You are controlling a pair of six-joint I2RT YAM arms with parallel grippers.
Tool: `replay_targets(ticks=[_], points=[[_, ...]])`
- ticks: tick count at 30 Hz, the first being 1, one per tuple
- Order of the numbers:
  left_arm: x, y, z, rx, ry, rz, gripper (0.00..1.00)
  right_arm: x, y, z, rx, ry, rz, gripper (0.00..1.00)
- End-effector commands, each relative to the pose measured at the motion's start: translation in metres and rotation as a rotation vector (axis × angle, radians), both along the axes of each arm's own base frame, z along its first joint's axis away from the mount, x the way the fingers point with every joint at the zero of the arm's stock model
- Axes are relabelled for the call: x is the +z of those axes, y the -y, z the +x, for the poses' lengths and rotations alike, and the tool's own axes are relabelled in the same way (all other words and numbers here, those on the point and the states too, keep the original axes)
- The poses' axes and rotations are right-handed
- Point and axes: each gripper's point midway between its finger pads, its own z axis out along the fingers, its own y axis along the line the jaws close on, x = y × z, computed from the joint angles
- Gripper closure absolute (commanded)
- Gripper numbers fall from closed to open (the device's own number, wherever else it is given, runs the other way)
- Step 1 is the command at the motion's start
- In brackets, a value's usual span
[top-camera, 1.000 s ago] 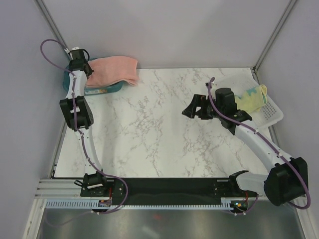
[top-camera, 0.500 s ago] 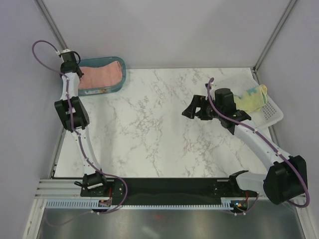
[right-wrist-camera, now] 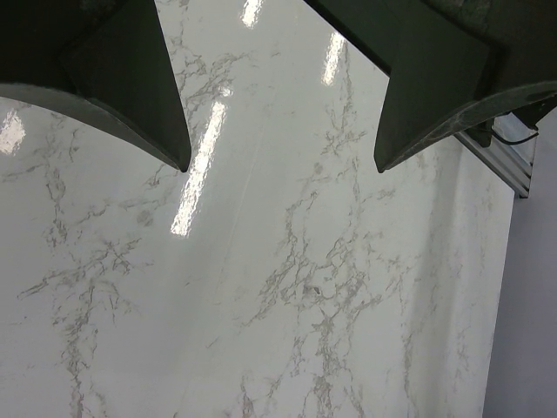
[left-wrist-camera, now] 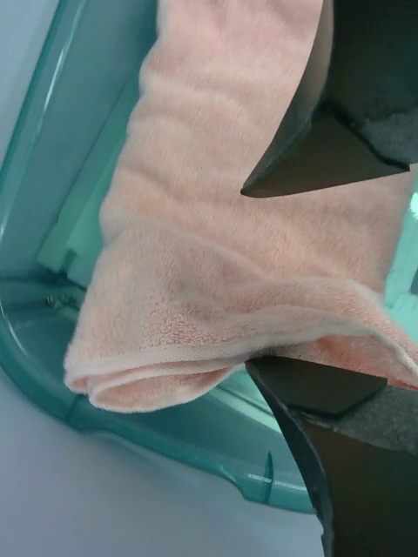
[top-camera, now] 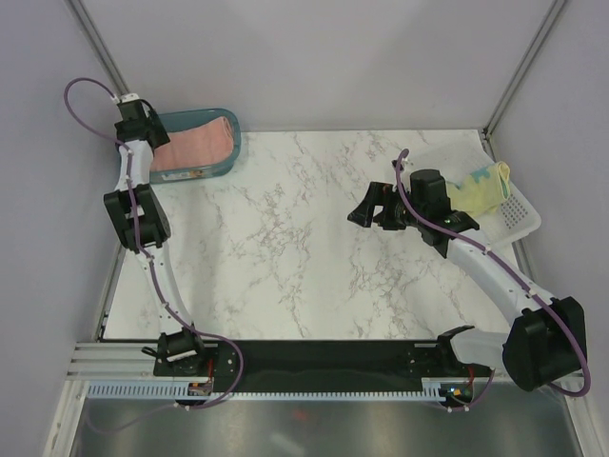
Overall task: Fold and stack the towels
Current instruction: Neatly place the folded towel into the bin, then grab crumpled towel
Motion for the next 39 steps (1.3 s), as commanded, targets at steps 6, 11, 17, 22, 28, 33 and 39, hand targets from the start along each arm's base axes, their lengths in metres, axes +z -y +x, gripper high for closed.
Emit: replay_targets(ticks=[6,11,17,22,28,33,39], points=[[0.089,0.078,0.005,-0.162,0.15,-0.016,0.0,0.019,0.005,0.005,-0.025,0.071,0.003,0.05],[0.067,0.099,-0.005,-0.17,0.088,-0.017,0.0,0.018,0.011,-0.001,-0.042,0.074,-0.018,0.05],[0.068,0.145,-0.018,-0.213,0.019,0.123,0.0,0.011,0.015,-0.005,-0.055,0.063,-0.033,0.05],[0.081,0.239,-0.05,-0.339,0.043,0.042,0.0,0.025,0.043,0.018,-0.283,0.085,-0.071,0.02],[0.127,0.386,-0.152,-0.687,0.096,-0.165,0.0,0.076,0.126,0.061,-0.809,0.176,-0.203,0.02],[0.127,0.465,-0.262,-0.978,0.076,-0.344,0.0,0.078,0.182,0.093,-0.918,0.079,-0.444,0.02],[0.105,0.468,-0.348,-1.141,-0.047,-0.417,0.0,0.04,0.227,0.13,-0.849,-0.052,-0.533,0.04]])
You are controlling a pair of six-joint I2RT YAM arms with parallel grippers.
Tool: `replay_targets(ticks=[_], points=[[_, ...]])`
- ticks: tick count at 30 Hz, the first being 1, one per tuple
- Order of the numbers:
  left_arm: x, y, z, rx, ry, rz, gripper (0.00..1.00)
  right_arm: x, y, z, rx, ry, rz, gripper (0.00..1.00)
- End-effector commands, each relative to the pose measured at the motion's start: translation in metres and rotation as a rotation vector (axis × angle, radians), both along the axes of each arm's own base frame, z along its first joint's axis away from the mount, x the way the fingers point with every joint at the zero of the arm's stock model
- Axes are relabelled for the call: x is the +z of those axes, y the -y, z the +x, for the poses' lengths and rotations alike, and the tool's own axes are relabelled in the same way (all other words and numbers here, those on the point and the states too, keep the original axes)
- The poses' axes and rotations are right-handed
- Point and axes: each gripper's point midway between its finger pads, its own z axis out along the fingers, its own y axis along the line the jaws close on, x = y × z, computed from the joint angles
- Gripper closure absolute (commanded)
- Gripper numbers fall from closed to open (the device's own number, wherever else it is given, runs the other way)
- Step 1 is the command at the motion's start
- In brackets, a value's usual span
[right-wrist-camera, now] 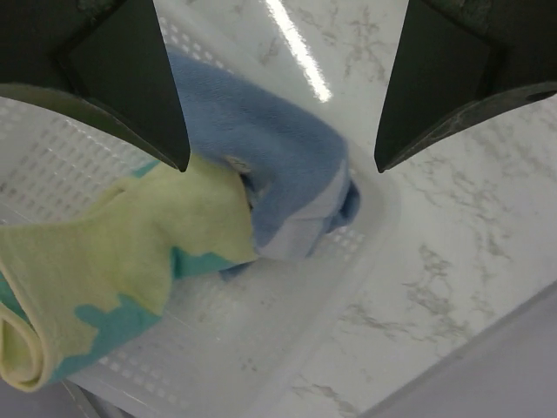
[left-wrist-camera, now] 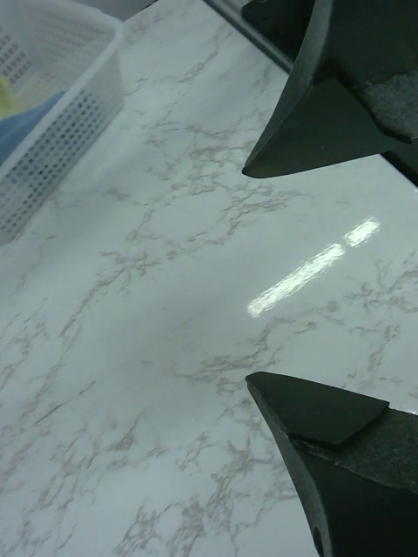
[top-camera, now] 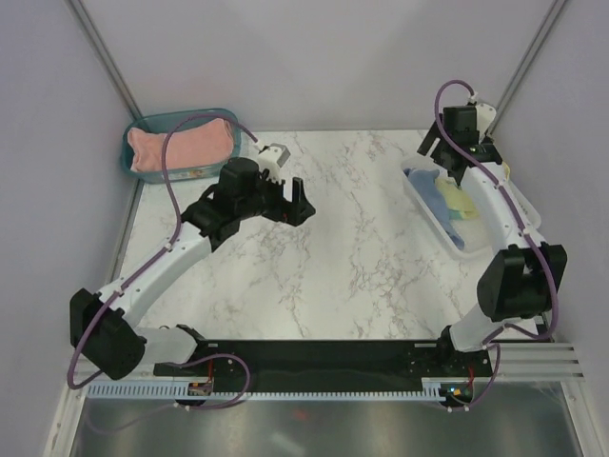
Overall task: Fold and stack the towels
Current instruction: Grab crumpled towel
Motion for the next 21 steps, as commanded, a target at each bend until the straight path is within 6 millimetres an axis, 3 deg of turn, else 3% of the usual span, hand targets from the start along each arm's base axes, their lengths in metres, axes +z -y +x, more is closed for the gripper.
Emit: replay_targets(ticks=[1,2,5,7,9,12,15,18,21], points=[[-0.028,-0.003,-0.044,-0.084,-0.14,-0.019,0.0,-0.042,0.033,-0.007,0.022,-0.193,-0.034,0.05],[-0.018,-0.008,-0.052,-0.091,-0.11,-0.04,0.0,-0.048,0.047,-0.006,0.017,-0.203,-0.004,0.07],[-0.025,-0.022,-0.064,-0.081,-0.079,-0.016,0.0,-0.061,0.052,-0.002,0.085,-0.212,0.066,0.13],[-0.028,-0.027,-0.075,-0.097,-0.064,-0.012,0.0,-0.066,0.042,0.003,0.197,-0.199,0.088,0.15],[-0.031,-0.031,-0.082,-0.106,-0.063,-0.015,0.0,-0.073,0.056,-0.002,0.171,-0.219,0.085,0.2],[-0.038,-0.032,-0.094,-0.125,-0.078,-0.03,0.0,-0.08,0.085,-0.009,0.068,-0.2,0.137,0.25],[-0.044,-0.036,-0.095,-0.114,-0.078,-0.024,0.0,-0.083,0.122,-0.023,-0.13,-0.192,0.12,0.24],[-0.038,-0.036,-0.095,-0.112,-0.06,-0.035,0.0,-0.085,0.137,-0.026,-0.245,-0.158,0.134,0.24],[-0.038,-0.036,-0.093,-0.107,-0.058,-0.029,0.0,-0.091,0.139,-0.018,-0.292,-0.139,0.163,0.23]])
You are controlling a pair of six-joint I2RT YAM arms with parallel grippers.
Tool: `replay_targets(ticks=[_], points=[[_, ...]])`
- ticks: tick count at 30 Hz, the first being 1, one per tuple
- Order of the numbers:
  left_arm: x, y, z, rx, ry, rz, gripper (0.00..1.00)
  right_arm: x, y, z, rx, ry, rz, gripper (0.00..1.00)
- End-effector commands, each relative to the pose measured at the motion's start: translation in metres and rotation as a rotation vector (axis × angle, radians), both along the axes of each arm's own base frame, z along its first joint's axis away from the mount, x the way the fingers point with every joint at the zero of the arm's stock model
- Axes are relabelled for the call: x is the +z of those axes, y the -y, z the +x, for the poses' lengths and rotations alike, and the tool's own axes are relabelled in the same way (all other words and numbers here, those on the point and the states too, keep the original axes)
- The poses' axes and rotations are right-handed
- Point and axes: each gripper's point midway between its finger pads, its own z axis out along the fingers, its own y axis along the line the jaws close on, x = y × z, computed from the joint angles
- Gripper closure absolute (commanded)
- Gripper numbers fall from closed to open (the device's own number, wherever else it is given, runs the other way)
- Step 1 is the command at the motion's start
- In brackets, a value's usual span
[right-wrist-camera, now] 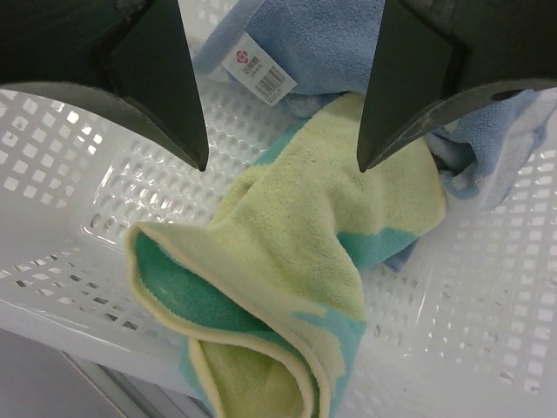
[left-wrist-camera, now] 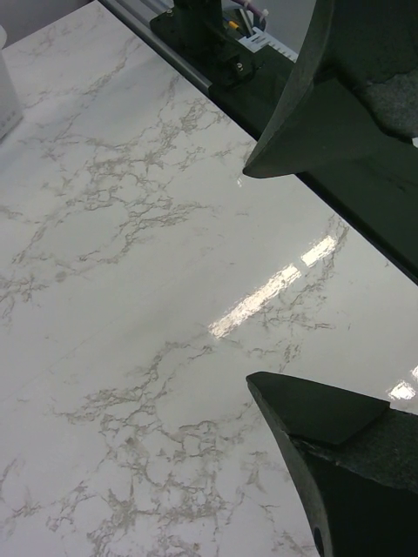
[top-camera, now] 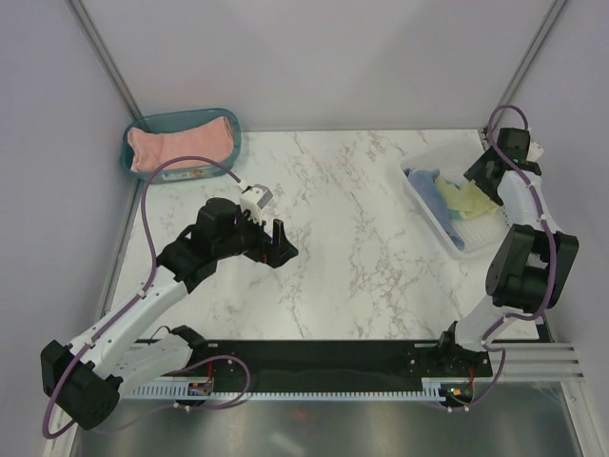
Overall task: Fold and stack the towels
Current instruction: Grab crumpled towel, then move the towel to the center of the board
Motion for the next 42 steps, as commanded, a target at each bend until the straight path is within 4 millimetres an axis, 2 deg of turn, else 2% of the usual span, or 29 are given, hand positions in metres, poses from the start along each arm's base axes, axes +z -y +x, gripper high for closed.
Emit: replay_targets(ticks=[1,4,9,12,13,14,16,17,18,20,21,22,23,24,25,26,27,29,30,31,32,34,35,37,38,39,41,42], points=[[0.013,0.004,0.0,-0.023,0.038,-0.033,0.0,0.011,0.006,0.018,-0.095,0.094,0.002,0.22],[0.011,0.005,-0.001,-0.031,0.033,-0.029,0.0,-0.012,-0.001,0.031,-0.075,0.076,0.059,0.22],[0.01,0.006,-0.002,-0.045,0.034,-0.027,0.02,-0.047,0.0,0.05,-0.066,0.057,0.092,0.21],[0.011,0.004,0.0,-0.037,0.04,-0.024,0.02,-0.056,-0.007,0.057,-0.04,0.048,0.128,0.23],[0.01,0.004,0.0,-0.033,0.04,-0.023,0.02,-0.057,-0.007,0.057,-0.038,0.046,0.124,0.26],[0.01,0.004,0.001,-0.03,0.041,-0.021,0.02,-0.055,-0.006,0.058,-0.032,0.047,0.119,0.41],[0.009,0.002,0.001,-0.025,0.043,-0.016,0.03,-0.037,-0.003,0.058,-0.026,0.068,0.09,0.69],[0.01,0.002,0.002,-0.021,0.047,-0.016,0.03,-0.027,-0.001,0.057,-0.012,0.073,0.066,0.87],[0.011,0.002,0.001,-0.022,0.048,-0.017,0.04,-0.001,0.001,0.054,-0.011,0.107,0.04,0.92],[0.009,0.001,0.002,-0.014,0.048,-0.016,0.04,0.025,0.006,0.042,-0.009,0.106,-0.015,1.0],[0.01,0.0,0.002,-0.011,0.047,-0.017,0.05,0.061,0.008,0.039,-0.005,0.162,-0.048,1.0],[0.009,-0.001,0.003,0.002,0.047,-0.015,0.05,0.076,0.008,0.035,-0.002,0.178,-0.065,1.0],[0.01,-0.001,0.004,0.009,0.044,-0.018,0.05,0.091,0.004,0.031,0.018,0.2,-0.068,1.0],[0.01,-0.001,0.005,0.016,0.042,-0.019,0.05,0.118,-0.001,0.023,0.042,0.237,-0.08,1.0],[0.011,-0.003,0.008,0.033,0.046,-0.014,0.05,0.129,-0.007,0.02,0.067,0.257,-0.072,1.0],[0.013,-0.002,0.01,0.041,0.045,-0.018,0.05,0.14,-0.023,0.017,0.122,0.282,-0.042,1.0],[0.016,-0.002,0.011,0.045,0.05,-0.018,0.05,0.159,-0.035,0.011,0.163,0.331,-0.031,1.0],[0.026,-0.002,0.015,0.061,0.061,-0.026,0.05,0.178,-0.068,0.006,0.263,0.395,0.026,1.0],[0.028,-0.003,0.015,0.068,0.056,-0.023,0.06,0.19,-0.099,0.0,0.375,0.461,0.107,1.0],[0.032,-0.003,0.016,0.074,0.056,-0.026,0.06,0.196,-0.117,-0.002,0.404,0.496,0.174,1.0],[0.042,-0.002,0.017,0.08,0.063,-0.044,0.06,0.205,-0.148,-0.003,0.489,0.54,0.222,1.0],[0.05,-0.005,0.016,0.106,0.056,-0.055,0.08,0.209,-0.192,-0.019,0.59,0.562,0.287,1.0],[0.055,-0.007,0.016,0.121,0.06,-0.062,0.08,0.212,-0.235,-0.027,0.694,0.568,0.322,1.0],[0.06,-0.014,0.015,0.161,0.067,-0.064,0.08,0.205,-0.269,-0.044,0.777,0.553,0.384,1.0],[0.06,-0.017,0.015,0.185,0.059,-0.07,0.08,0.212,-0.299,-0.052,0.842,0.584,0.439,1.0],[0.058,-0.023,0.017,0.227,0.056,-0.061,0.08,0.196,-0.313,-0.062,0.868,0.557,0.468,1.0],[0.049,-0.03,0.016,0.269,0.022,-0.057,0.08,0.181,-0.343,-0.078,0.937,0.533,0.465,1.0],[0.045,-0.034,0.017,0.295,0.008,-0.051,0.08,0.154,-0.348,-0.088,0.95,0.477,0.463,1.0]])
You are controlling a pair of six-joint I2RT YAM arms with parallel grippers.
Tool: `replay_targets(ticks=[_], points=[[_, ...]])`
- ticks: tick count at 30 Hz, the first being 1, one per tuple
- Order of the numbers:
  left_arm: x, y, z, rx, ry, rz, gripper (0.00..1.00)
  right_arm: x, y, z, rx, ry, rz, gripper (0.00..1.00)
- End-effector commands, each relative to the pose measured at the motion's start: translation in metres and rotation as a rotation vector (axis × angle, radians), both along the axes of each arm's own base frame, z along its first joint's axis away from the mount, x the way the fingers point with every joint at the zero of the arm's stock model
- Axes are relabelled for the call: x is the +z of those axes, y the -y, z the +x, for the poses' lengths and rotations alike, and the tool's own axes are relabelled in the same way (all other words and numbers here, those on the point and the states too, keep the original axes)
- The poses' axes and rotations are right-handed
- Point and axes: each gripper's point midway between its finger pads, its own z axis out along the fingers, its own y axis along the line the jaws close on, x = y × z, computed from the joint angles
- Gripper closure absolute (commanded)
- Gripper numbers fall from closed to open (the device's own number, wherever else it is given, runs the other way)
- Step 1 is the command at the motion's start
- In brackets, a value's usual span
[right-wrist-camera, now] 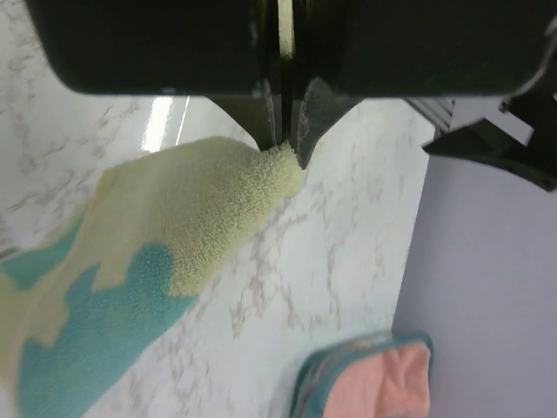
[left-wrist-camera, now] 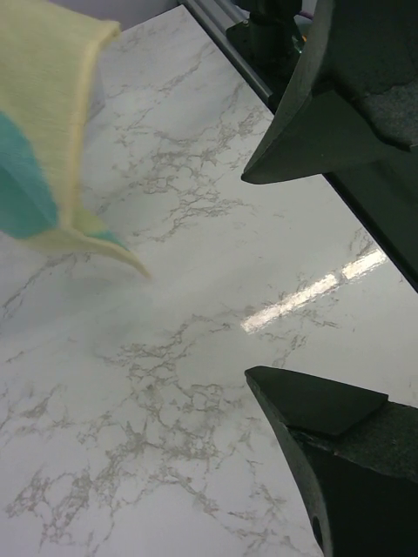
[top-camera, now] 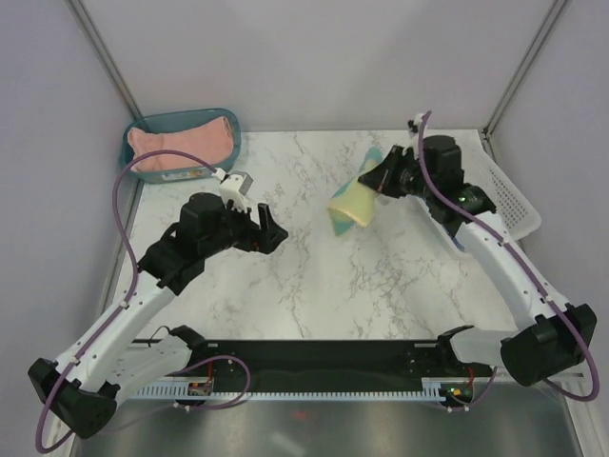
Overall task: Fold and stack the towels
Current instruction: Move the towel to the center of the board
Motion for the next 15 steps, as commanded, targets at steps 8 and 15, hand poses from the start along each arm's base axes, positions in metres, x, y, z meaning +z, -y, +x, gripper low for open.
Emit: replay_targets(ticks=[8,15], points=[[-0.047,-0.028,0.002,0.199,-0.165,0.028,0.08,-0.178,-0.011,-0.09,0.091,-0.299,-0.159,1.0],[-0.08,-0.021,-0.002,0.17,-0.264,0.056,0.11,-0.225,0.056,-0.127,-0.154,-0.42,-0.335,0.85]])
